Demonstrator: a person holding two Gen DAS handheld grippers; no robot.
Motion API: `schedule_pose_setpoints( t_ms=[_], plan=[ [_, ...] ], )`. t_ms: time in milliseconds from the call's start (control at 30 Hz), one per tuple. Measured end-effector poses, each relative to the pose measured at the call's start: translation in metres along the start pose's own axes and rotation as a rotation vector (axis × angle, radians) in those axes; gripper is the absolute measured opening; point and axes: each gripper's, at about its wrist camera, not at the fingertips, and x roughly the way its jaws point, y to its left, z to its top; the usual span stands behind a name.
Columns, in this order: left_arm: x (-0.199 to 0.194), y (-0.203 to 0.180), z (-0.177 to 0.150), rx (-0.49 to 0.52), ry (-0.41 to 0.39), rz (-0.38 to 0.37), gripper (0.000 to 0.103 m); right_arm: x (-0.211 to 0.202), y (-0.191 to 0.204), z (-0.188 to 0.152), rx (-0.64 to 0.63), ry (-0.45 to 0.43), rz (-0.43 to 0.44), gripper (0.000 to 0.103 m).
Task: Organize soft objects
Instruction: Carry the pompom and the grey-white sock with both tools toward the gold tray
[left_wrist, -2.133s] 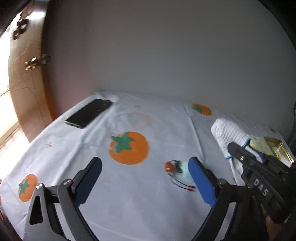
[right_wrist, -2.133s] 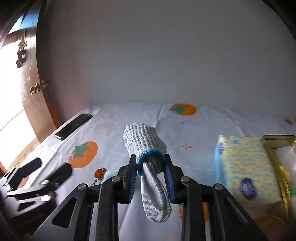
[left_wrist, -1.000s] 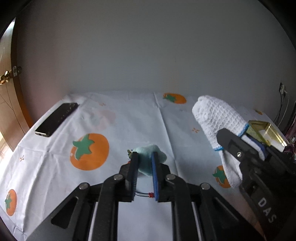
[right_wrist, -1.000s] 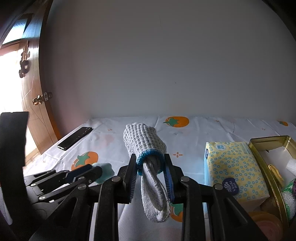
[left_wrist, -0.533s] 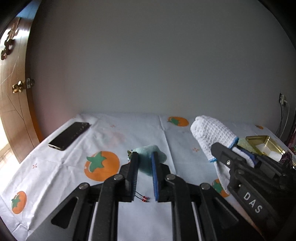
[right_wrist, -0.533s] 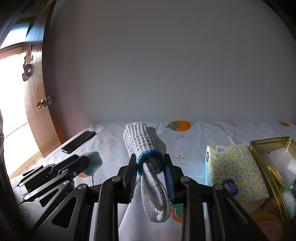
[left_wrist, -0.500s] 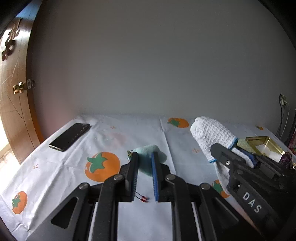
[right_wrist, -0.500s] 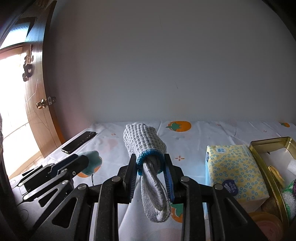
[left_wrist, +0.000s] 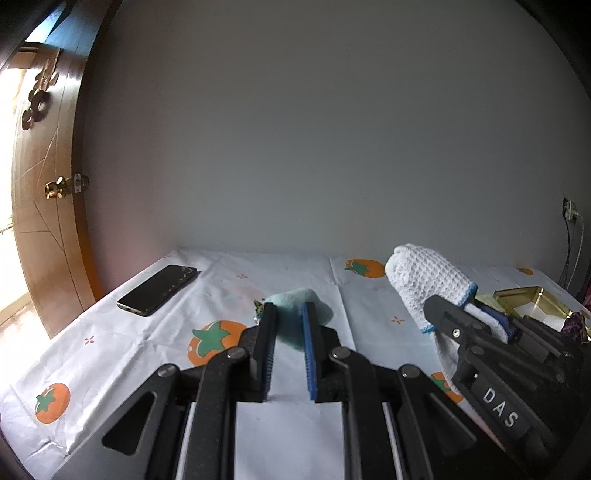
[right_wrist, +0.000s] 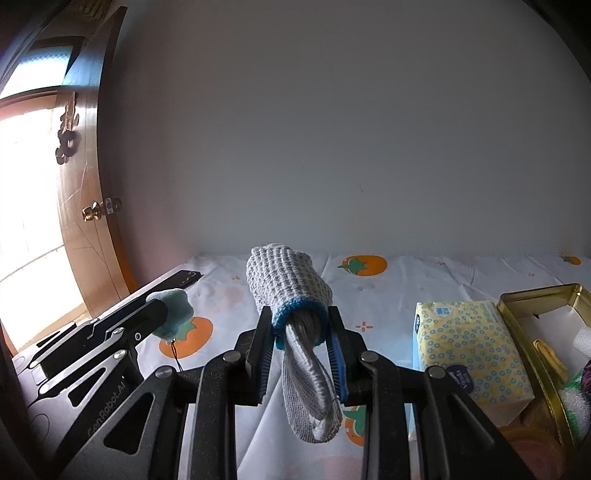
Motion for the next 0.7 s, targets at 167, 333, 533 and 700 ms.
schedule_pose_setpoints(
  t_ms=[167,333,533,700],
  plan=[
    [-0.006,-0.003,-0.001,0.001,-0.022,0.012,0.012,-0.005,0.001,-0.002,-0.012,-0.025,0.0,0.03],
    [-0.009,-0.003,-0.002,-0.003,-0.029,0.013,0.012,-0.012,0.005,-0.004,-0.043,-0.051,-0.002,0.03],
    [-0.011,-0.004,-0.002,-0.004,-0.033,0.019,0.012,-0.016,0.002,-0.007,-0.046,-0.057,0.001,0.03],
    [-0.012,-0.006,-0.002,-0.001,-0.03,0.016,0.012,-0.018,0.001,-0.006,-0.054,-0.058,0.006,0.03]
  ],
)
